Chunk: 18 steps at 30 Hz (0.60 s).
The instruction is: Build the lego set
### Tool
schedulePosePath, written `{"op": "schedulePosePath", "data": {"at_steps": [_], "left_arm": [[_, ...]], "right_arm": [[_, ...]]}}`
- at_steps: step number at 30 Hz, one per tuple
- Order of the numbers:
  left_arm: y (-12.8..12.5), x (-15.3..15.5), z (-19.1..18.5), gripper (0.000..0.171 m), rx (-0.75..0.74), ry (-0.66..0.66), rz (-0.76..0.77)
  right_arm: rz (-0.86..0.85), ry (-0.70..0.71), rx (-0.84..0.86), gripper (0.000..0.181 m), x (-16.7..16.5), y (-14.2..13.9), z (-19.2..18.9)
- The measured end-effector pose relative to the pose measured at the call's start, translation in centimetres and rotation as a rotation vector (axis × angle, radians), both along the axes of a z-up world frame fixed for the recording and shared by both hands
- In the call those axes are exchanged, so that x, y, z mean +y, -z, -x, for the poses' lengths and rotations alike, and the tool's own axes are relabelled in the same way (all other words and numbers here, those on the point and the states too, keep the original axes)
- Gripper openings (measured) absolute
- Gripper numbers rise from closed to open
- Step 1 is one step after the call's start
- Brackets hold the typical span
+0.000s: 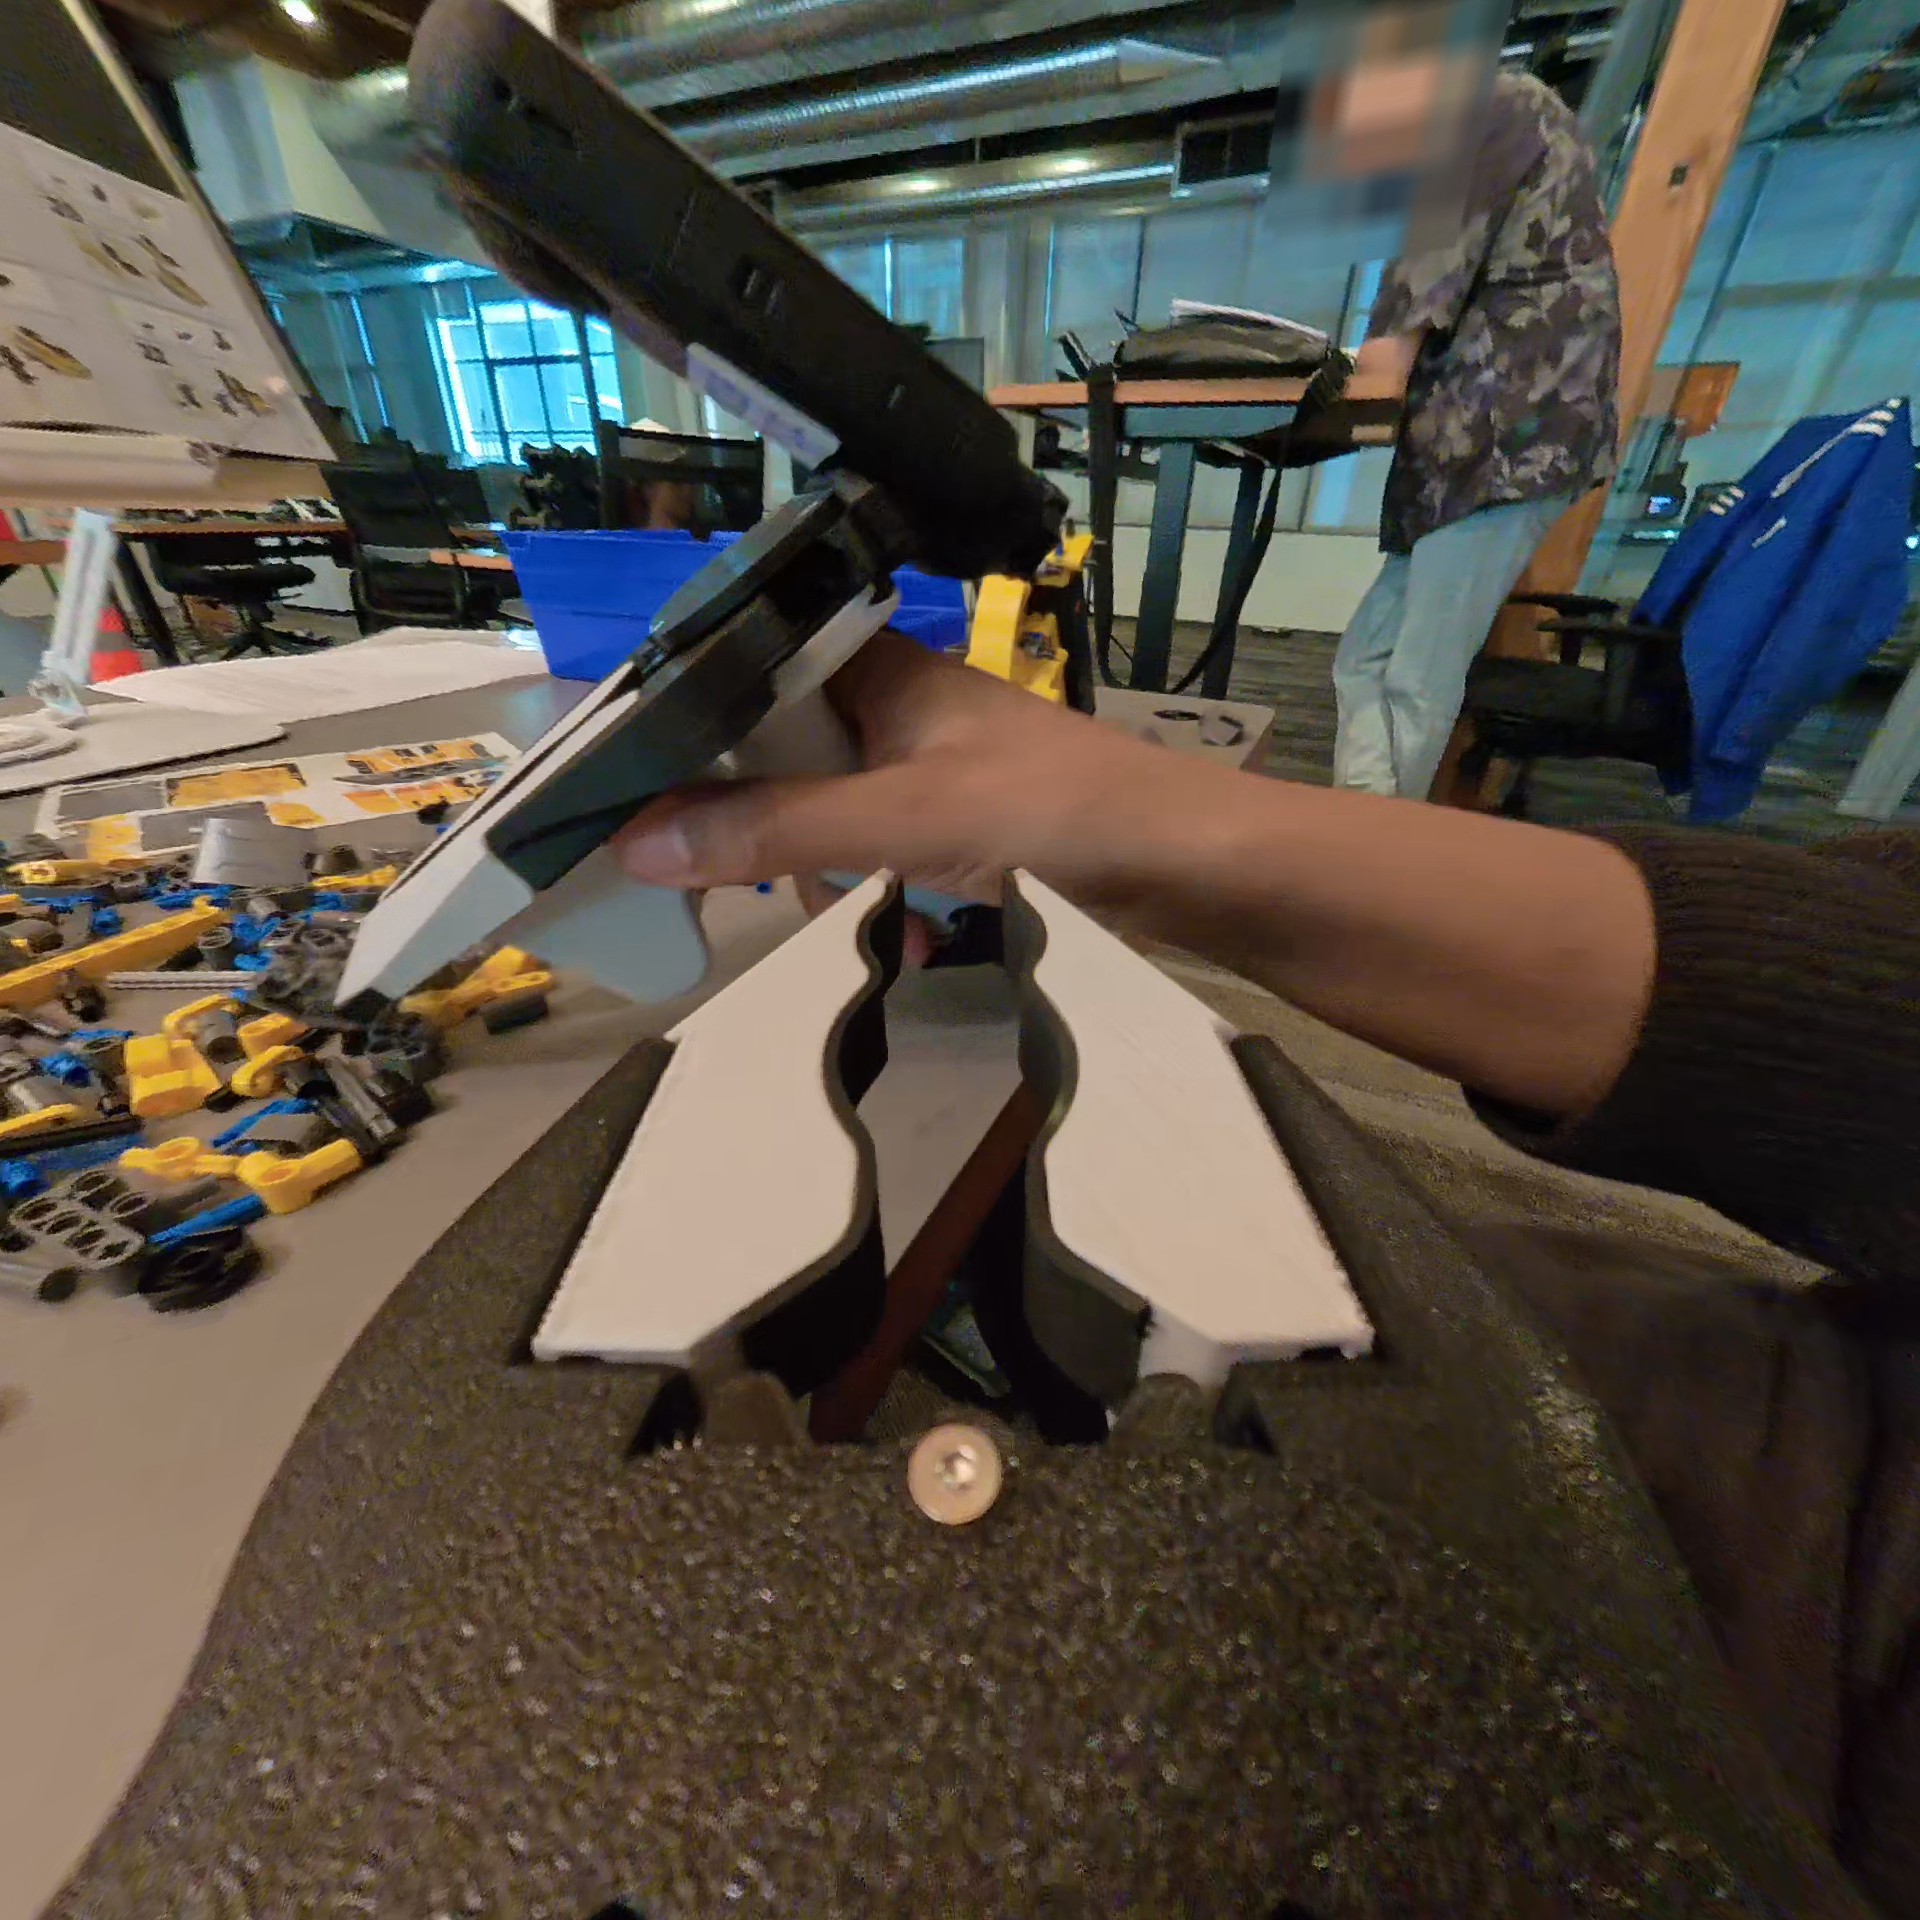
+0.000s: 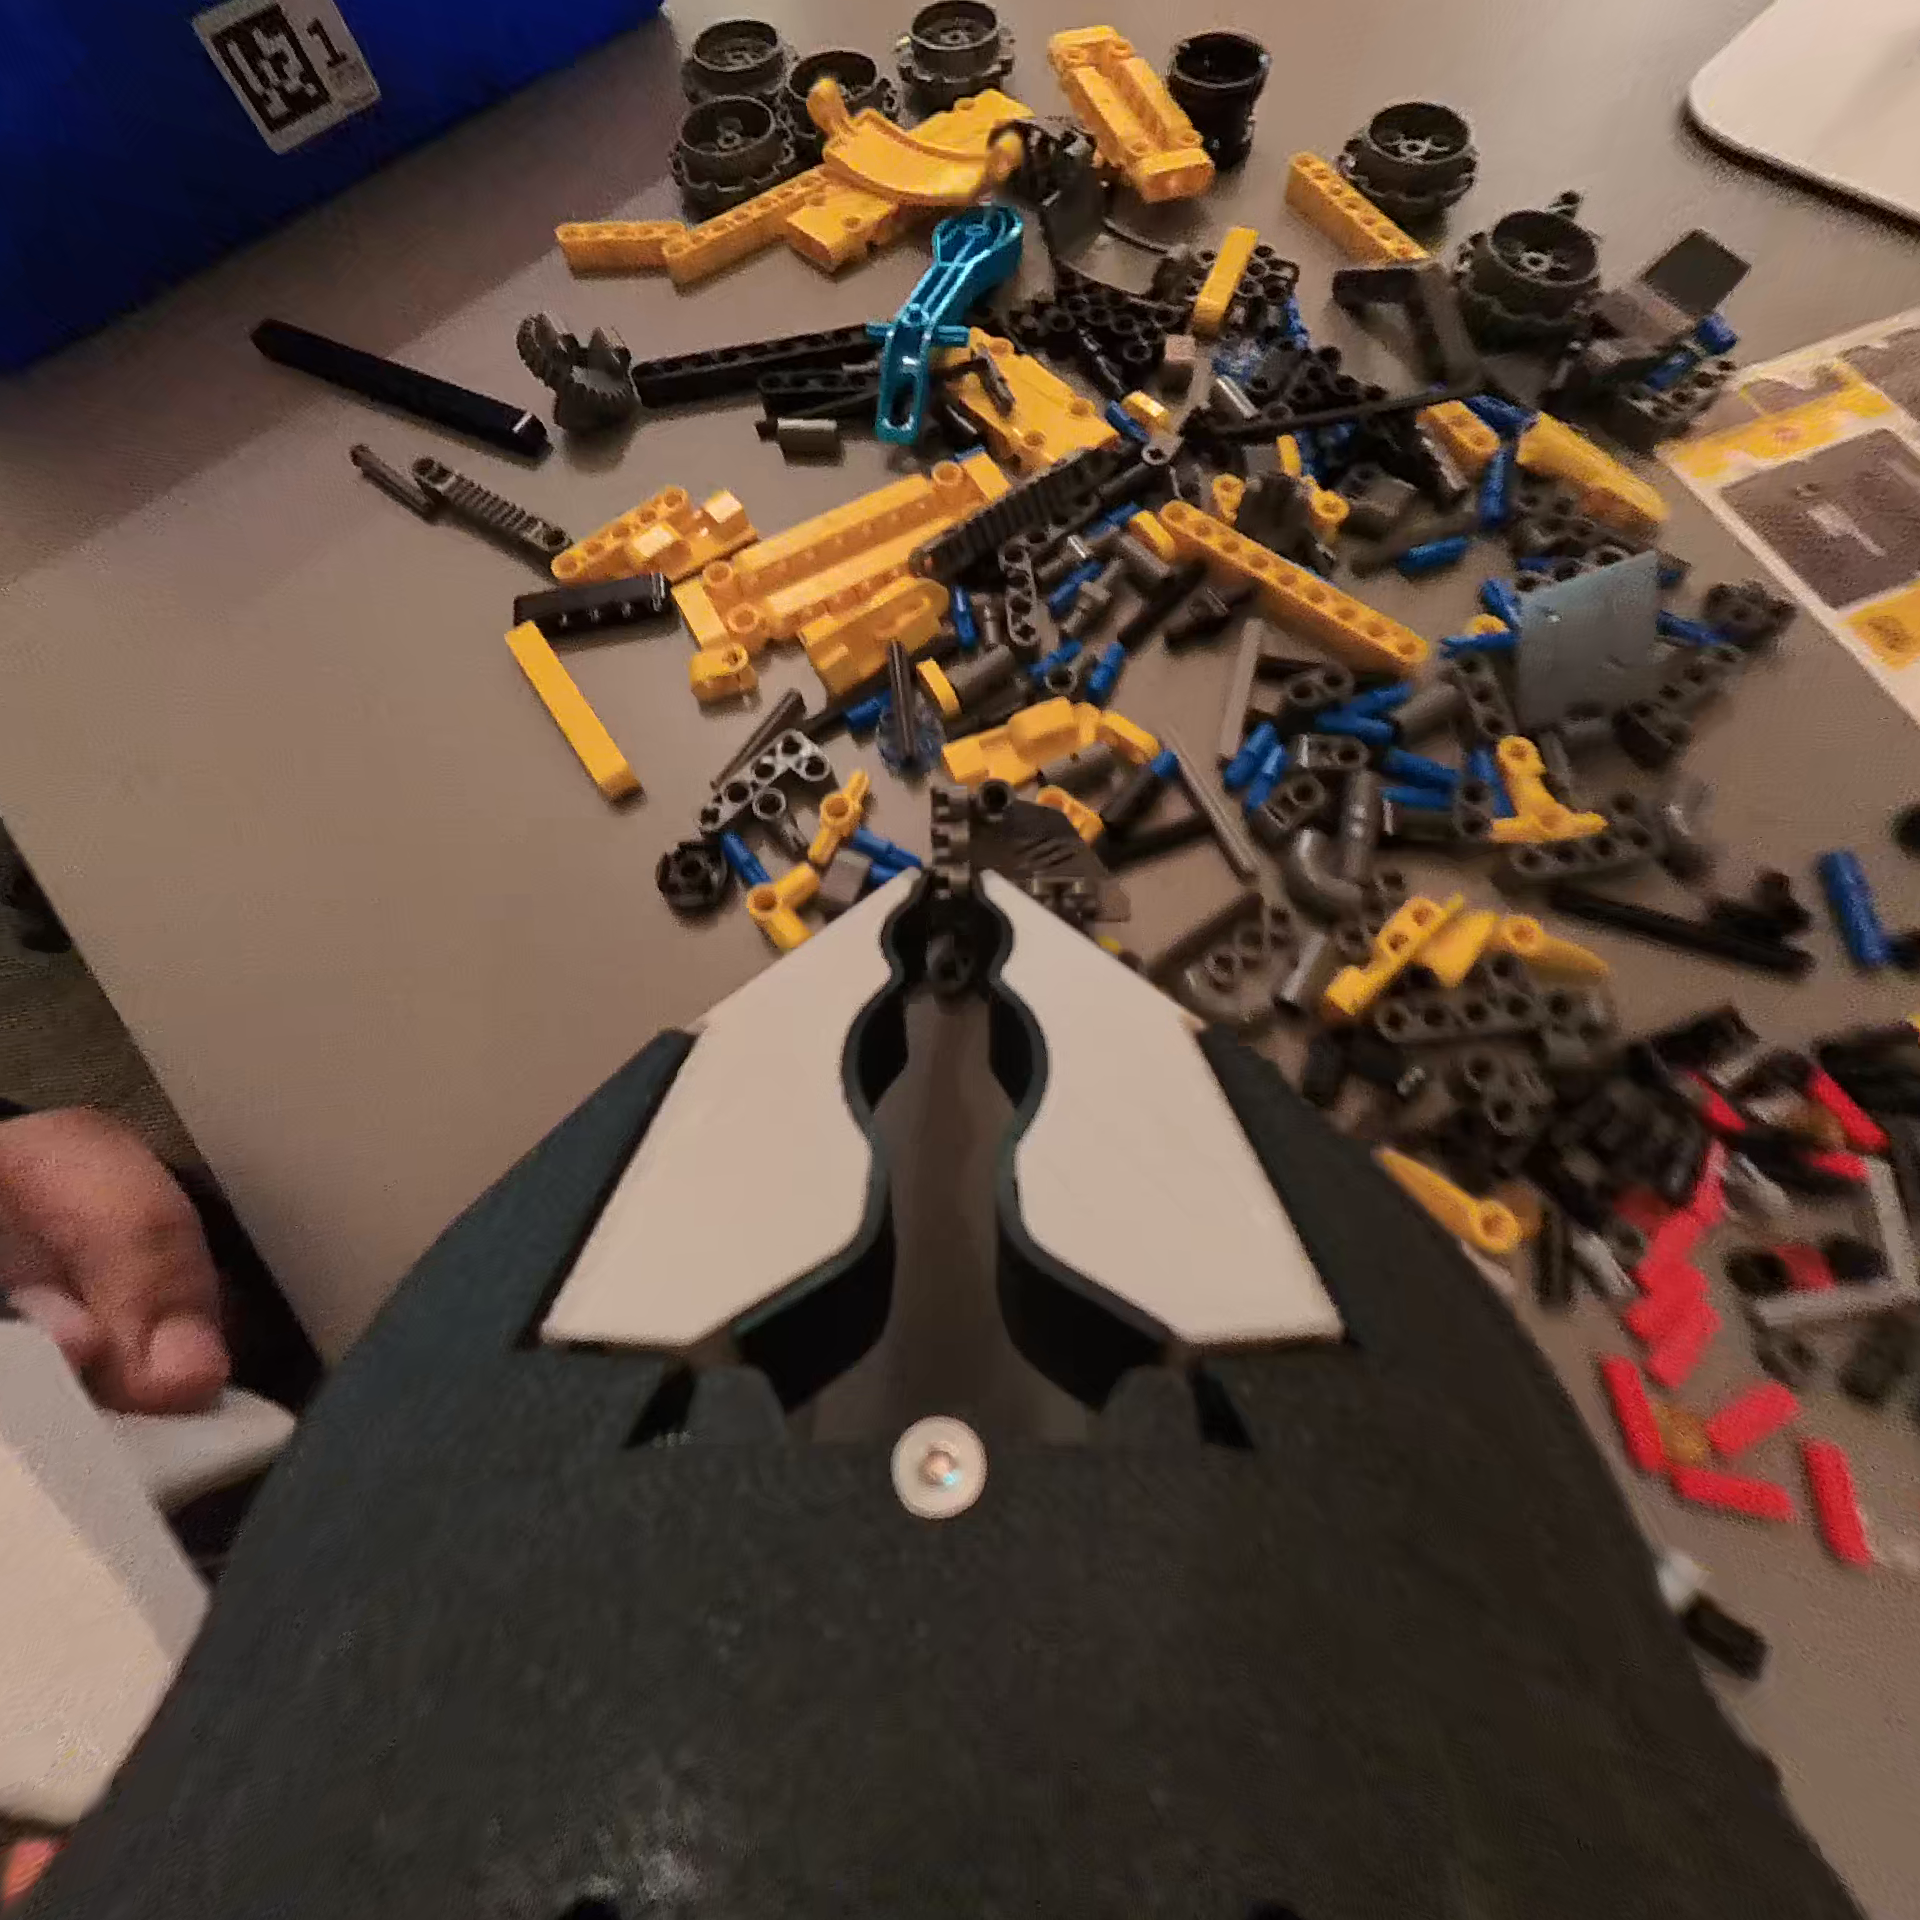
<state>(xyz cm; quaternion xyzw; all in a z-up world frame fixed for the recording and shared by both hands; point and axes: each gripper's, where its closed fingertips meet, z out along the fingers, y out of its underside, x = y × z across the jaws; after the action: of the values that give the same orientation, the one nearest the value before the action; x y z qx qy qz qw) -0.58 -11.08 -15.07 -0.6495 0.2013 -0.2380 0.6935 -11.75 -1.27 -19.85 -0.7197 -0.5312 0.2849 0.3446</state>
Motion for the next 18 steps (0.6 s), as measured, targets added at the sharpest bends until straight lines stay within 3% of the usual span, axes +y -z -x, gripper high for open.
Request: {"op": "schedulePosePath", "data": {"at_steps": [4, 9, 15, 18], "left_arm": [[-0.1, 0.0, 0.8, 0.018, -0.025, -0.005, 0.007], [-0.2, 0.0, 1.0, 0.018, -0.035, -0.008, 0.008], [0.2, -0.1, 0.5, 0.018, -0.036, 0.008, 0.027], [0.5, -0.2, 0.0, 0.018, -0.009, 0.010, 0.028]], "right_arm": [[-0.005, 0.016, -0.023, 0.015, 0.6, 0.4, 1.1], [-0.077, 0.083, -0.019, 0.024, 0.9, -0.2, -1.3], [-0.146, 0.222, 0.151, 0.027, -0.5, -2.2, -8.7], [-0.221, 0.317, 0.109, 0.027, -1.9, -2.4, -14.4]]}}
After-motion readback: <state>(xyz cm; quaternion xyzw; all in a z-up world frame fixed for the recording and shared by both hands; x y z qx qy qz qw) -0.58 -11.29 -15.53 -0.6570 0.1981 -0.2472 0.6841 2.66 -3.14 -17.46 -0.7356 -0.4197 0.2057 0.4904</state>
